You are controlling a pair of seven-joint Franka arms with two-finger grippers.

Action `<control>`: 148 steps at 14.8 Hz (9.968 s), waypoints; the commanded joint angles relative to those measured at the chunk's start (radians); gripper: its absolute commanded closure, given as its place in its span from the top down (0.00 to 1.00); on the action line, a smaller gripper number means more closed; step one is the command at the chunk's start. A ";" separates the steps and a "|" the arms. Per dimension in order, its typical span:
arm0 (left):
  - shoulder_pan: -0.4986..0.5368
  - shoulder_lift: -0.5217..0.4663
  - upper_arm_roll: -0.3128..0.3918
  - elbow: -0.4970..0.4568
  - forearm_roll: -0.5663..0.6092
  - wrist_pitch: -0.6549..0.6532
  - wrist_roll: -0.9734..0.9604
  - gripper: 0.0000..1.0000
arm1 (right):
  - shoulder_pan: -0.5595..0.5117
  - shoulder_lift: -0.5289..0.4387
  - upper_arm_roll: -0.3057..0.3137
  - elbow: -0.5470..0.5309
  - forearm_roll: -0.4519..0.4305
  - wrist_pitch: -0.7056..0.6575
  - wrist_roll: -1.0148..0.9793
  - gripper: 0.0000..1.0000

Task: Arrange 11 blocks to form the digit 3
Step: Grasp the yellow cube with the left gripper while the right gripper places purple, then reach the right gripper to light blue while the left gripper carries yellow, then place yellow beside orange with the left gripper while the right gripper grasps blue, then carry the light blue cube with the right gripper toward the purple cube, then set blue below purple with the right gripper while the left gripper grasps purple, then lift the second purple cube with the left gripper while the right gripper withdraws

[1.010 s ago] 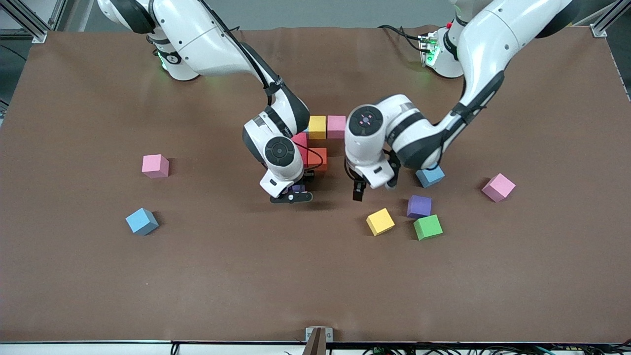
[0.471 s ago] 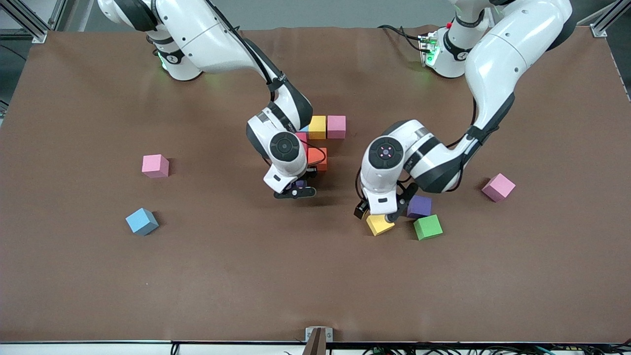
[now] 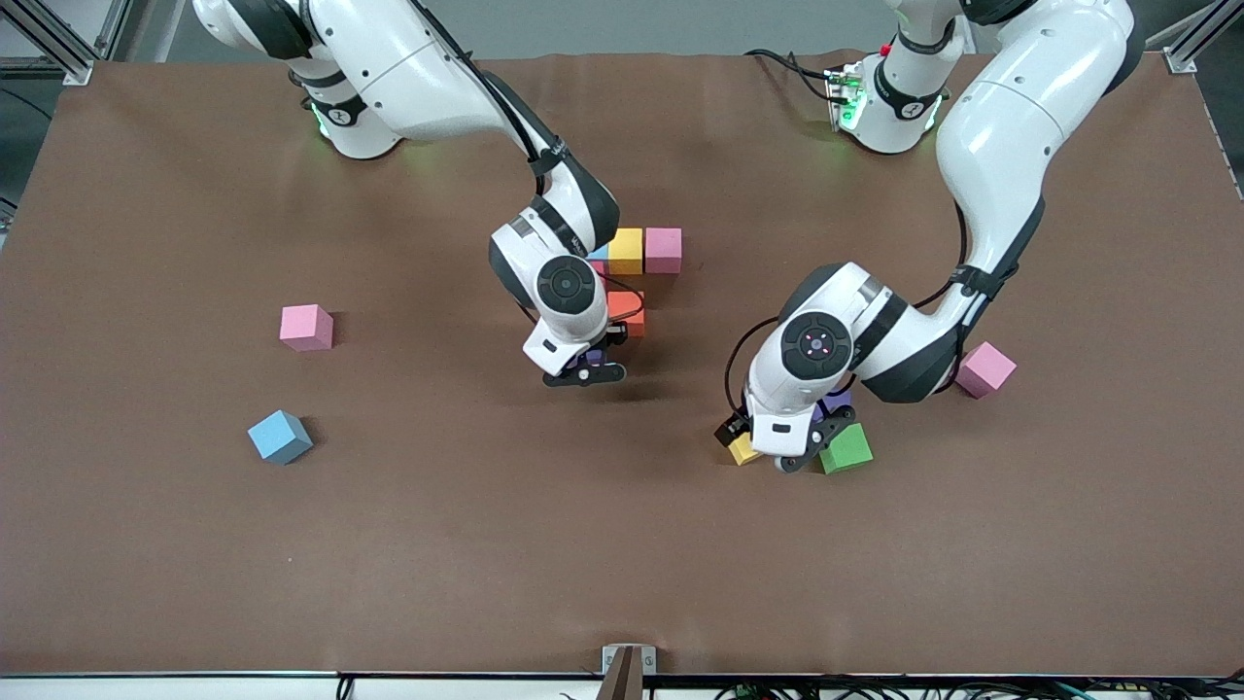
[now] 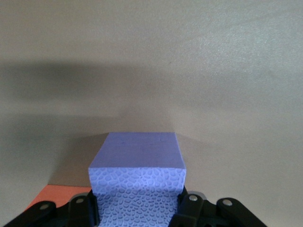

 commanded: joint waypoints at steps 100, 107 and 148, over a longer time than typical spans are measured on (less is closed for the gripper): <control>0.292 -0.155 -0.275 -0.197 0.005 -0.059 -0.741 1.00 | -0.036 0.096 0.002 0.146 -0.077 0.005 -0.002 0.34; 0.287 -0.118 -0.169 -0.163 0.019 -0.086 -0.026 0.99 | -0.035 0.092 0.005 0.138 -0.077 -0.003 -0.002 0.35; 0.175 -0.006 -0.053 -0.169 0.005 0.014 0.327 0.21 | -0.756 -0.783 -0.001 0.015 -0.066 -0.842 -0.607 1.00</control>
